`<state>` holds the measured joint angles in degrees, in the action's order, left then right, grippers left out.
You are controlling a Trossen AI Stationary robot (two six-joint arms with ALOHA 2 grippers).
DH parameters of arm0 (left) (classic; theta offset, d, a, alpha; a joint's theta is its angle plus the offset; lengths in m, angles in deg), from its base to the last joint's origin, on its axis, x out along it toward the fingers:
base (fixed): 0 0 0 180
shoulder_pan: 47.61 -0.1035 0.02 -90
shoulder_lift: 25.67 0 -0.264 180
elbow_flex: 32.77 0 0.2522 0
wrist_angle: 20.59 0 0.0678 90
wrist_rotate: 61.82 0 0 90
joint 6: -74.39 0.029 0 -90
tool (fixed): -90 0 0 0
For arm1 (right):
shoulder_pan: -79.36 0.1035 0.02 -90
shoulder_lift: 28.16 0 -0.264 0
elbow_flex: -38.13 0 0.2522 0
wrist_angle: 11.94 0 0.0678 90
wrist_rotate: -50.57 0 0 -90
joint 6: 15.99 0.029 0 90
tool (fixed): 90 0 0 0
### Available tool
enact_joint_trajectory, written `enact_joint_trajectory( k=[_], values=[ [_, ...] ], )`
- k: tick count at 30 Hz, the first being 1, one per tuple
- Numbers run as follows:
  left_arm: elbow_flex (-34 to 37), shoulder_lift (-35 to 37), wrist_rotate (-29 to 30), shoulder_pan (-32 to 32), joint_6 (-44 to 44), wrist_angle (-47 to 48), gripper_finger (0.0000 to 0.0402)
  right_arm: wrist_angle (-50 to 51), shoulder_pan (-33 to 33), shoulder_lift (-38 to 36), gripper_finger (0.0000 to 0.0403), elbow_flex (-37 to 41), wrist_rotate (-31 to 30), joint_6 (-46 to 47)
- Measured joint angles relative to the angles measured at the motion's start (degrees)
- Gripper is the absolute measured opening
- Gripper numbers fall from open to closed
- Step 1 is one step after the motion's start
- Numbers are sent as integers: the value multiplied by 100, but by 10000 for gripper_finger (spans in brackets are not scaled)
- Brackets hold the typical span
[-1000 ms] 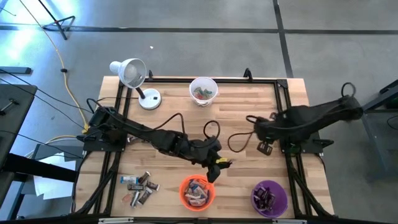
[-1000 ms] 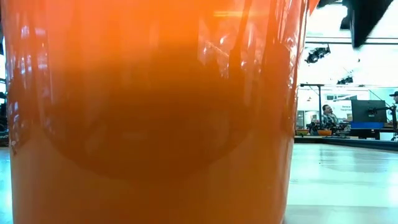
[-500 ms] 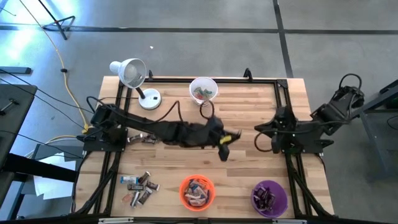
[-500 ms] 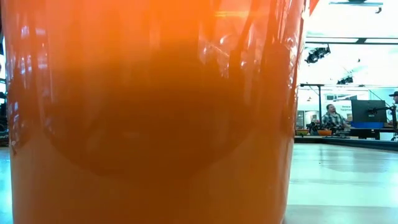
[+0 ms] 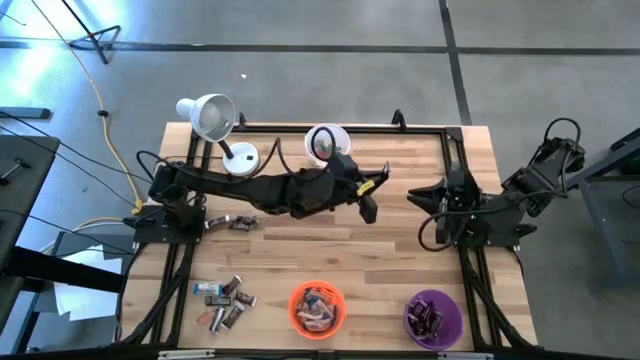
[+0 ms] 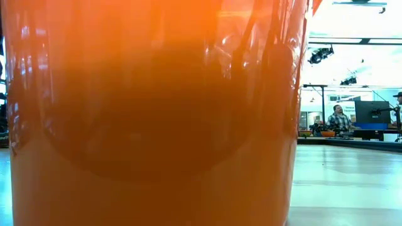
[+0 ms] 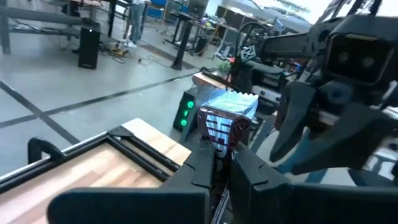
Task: Organize candy in baskets
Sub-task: Put the dark brown chocolate bar into the dark purple bucket
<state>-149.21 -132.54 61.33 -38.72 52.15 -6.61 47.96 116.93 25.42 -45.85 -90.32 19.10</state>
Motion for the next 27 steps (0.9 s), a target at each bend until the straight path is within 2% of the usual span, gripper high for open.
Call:
enact_joint_trajectory(
  k=[5, 11, 18, 27],
  values=[
    [1, 20, 46, 7, -149, -46, 5, -350, -113, 16, 124, 0, -287, -367],
    [1, 17, 220, 7, -105, -283, 5, -718, -466, 96, 166, 0, -441, -571],
    [1, 17, 229, -2, -13, -355, 5, -1147, -848, 474, 178, 2, -285, -852],
    [1, 17, 229, -2, -13, -357, 5, -2003, -998, 647, 177, 5, -132, -1590]
  ],
)
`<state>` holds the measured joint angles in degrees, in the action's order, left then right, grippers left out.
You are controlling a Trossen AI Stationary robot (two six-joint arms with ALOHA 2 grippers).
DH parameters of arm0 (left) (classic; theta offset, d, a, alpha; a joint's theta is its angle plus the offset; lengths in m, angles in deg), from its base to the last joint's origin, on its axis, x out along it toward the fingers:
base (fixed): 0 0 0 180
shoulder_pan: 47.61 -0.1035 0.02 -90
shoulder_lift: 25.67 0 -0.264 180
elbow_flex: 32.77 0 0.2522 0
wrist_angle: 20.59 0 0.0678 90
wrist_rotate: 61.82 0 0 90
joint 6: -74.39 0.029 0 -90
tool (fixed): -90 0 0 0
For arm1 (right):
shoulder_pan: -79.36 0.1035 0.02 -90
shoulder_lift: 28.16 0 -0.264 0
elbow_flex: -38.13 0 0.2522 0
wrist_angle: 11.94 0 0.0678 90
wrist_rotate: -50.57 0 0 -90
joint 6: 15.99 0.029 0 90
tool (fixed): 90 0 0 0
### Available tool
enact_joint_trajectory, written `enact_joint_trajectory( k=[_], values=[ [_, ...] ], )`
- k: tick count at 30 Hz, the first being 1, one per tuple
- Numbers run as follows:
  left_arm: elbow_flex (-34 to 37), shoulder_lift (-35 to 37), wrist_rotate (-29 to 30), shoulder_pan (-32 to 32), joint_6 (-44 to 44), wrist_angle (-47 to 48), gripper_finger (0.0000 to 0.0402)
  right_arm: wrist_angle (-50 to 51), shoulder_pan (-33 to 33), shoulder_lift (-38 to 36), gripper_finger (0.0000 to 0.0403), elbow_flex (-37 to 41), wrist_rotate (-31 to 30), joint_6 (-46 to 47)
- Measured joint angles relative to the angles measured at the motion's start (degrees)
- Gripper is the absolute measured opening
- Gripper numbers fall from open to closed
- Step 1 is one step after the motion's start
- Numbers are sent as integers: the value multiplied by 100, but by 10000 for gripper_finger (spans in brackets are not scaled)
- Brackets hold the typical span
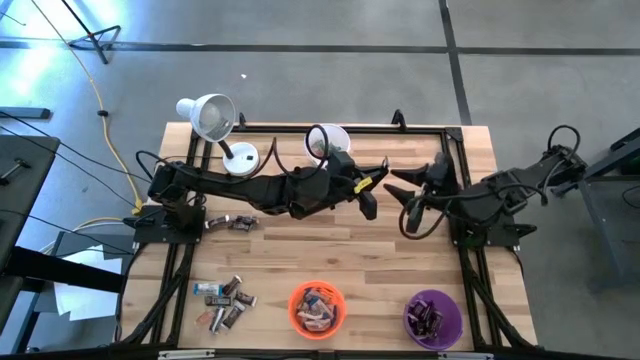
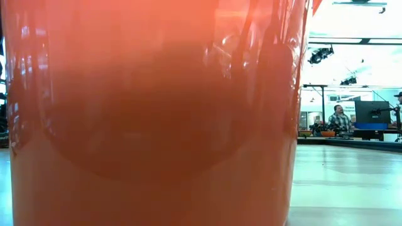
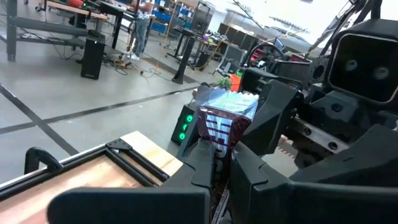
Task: Organize candy in baskets
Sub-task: Put the dark brown chocolate bar into the dark purple bucket
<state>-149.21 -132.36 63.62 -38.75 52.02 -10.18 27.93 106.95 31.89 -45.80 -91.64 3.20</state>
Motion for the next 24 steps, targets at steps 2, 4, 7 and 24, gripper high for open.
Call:
enact_joint_trajectory(
  k=[2, 4, 7, 24],
  values=[
    [2, 0, -2, 0, 2, -20, 5, 16, -56, 0, 177, 0, 129, 30],
    [4, 0, -2, 0, 2, -97, 5, 17, -76, 2, 177, 1, 243, 32],
    [4, 0, -2, 0, 4, -133, 5, 4, -88, 0, 177, 1, 287, 27],
    [9, -2, -66, 59, 166, -470, 5, 12, -404, 0, 177, 1, 631, 24]
  ],
)
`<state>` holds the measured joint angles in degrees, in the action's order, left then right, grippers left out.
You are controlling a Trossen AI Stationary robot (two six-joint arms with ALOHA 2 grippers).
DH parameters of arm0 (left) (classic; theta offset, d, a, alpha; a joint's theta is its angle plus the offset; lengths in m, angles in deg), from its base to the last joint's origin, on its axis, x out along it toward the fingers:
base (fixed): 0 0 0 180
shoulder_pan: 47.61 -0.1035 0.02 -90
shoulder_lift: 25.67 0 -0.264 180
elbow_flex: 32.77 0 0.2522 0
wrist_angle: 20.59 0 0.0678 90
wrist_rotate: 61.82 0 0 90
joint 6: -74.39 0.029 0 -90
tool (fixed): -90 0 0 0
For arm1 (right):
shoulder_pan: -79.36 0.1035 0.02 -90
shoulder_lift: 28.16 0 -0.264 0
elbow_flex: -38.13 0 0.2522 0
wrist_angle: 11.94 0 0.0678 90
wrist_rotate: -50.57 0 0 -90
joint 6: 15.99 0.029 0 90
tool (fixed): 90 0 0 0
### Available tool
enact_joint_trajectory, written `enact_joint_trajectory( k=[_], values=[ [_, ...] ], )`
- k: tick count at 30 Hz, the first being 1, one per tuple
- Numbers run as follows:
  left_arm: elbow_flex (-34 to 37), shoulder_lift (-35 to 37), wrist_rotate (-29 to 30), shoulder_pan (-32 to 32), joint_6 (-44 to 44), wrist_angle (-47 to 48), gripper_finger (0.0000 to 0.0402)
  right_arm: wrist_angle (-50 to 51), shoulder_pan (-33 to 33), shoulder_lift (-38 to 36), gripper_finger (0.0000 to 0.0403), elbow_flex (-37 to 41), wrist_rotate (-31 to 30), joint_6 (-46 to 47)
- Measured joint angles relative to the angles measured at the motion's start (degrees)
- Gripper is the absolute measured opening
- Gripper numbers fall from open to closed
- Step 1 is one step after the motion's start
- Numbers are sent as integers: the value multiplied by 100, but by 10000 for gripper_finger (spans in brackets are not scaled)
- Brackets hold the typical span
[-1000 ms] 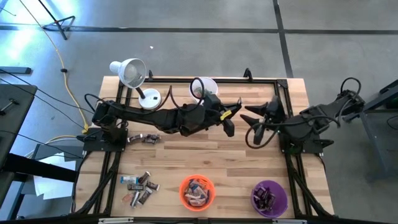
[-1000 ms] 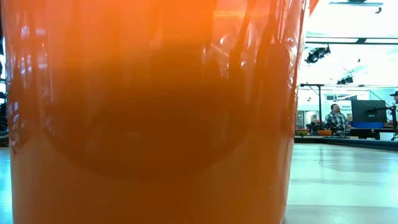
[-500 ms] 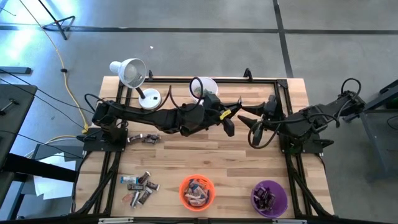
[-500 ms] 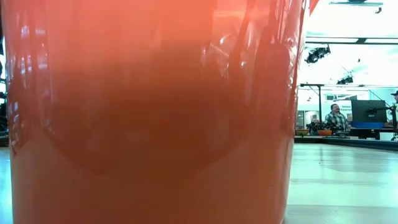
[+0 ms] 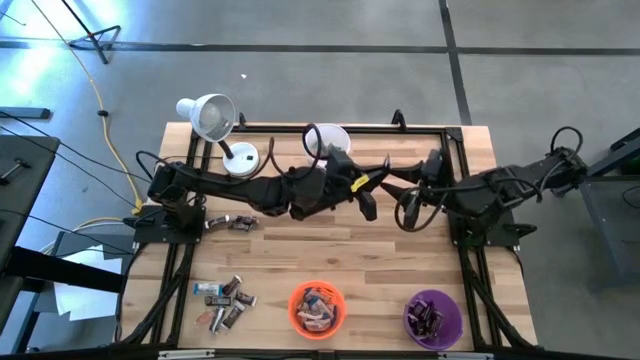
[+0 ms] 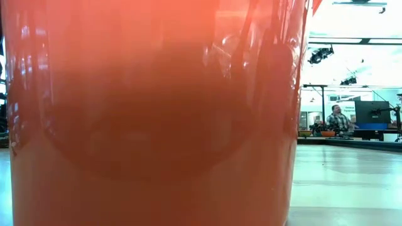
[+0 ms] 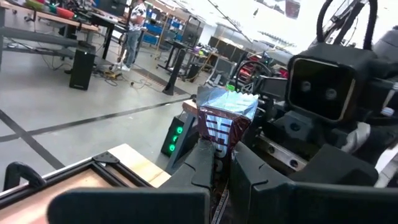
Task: Organize candy in baskets
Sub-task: Put the dark brown chocolate bar into the dark purple bucket
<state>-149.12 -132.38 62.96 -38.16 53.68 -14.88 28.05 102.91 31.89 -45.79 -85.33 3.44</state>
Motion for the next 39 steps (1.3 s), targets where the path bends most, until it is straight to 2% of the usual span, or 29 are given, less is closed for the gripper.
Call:
enact_joint_trajectory(
  k=[18, 21, 29, 39],
  values=[
    [0, 0, 15, 48, -9, 2, 5, -91, -520, 0, 174, 0, 773, -5],
    [0, 2, 13, 48, -9, 4, 5, -98, -529, 0, 157, 0, 806, -1],
    [0, 0, 28, 48, 39, 9, 5, -83, -529, -4, 62, -1, 804, 59],
    [0, 2, 33, 85, 37, 9, 5, -80, -529, -4, 49, -1, 826, 257]
  ],
)
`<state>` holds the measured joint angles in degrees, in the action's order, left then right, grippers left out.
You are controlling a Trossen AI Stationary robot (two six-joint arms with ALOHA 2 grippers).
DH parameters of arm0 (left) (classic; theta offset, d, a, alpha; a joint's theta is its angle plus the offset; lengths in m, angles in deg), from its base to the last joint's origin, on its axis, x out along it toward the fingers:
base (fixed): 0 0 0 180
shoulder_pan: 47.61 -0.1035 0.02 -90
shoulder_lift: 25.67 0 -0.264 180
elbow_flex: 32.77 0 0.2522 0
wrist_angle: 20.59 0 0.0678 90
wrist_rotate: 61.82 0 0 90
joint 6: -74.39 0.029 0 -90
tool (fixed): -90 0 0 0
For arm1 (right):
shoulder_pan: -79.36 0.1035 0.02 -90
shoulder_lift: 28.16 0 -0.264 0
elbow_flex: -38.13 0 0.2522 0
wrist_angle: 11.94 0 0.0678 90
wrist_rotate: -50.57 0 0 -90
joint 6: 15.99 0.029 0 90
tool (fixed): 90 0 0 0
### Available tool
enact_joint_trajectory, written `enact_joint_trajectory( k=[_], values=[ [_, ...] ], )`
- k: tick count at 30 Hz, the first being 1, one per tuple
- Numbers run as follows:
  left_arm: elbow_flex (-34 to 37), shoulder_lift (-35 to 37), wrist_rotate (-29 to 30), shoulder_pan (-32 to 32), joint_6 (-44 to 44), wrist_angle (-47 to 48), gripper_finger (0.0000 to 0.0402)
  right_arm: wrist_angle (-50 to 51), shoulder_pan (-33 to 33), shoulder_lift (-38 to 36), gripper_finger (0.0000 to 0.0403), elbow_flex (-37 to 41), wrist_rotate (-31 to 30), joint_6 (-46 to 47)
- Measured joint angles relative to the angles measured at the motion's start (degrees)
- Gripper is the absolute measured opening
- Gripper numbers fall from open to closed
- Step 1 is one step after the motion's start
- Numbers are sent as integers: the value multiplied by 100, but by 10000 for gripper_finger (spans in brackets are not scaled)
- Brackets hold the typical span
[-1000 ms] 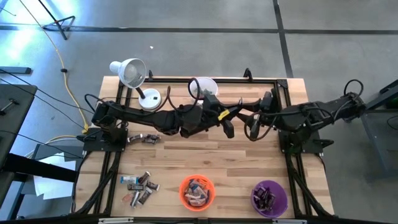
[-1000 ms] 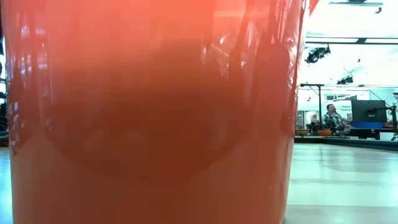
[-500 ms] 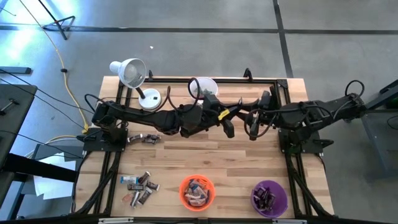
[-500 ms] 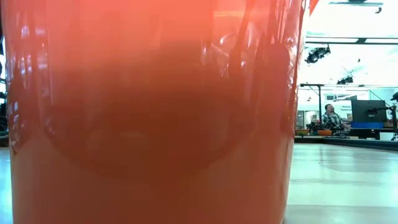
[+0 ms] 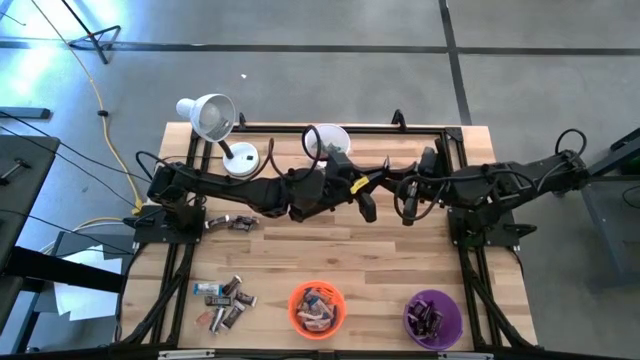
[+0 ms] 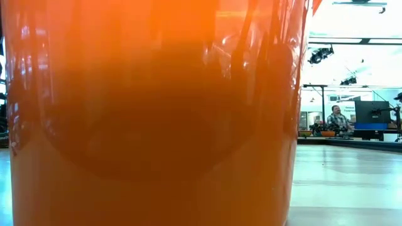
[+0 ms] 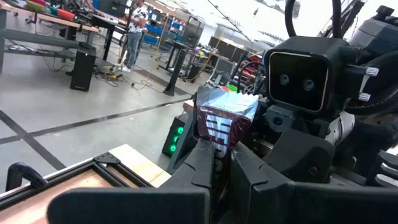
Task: Organize candy in baskets
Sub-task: Put the dark brown chocolate bar into the dark purple bucket
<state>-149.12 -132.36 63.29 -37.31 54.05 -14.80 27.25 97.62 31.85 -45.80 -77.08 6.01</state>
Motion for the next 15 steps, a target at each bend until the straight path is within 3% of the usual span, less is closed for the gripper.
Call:
enact_joint_trajectory(
  k=[11, 15],
  values=[
    [0, 13, 9, 36, -18, -7, 5, 18, 2, -7, 0, 1, 35, -101],
    [-2, 13, 9, 36, -35, -13, 5, 20, 2, -4, 1, 1, 44, -111]
  ],
)
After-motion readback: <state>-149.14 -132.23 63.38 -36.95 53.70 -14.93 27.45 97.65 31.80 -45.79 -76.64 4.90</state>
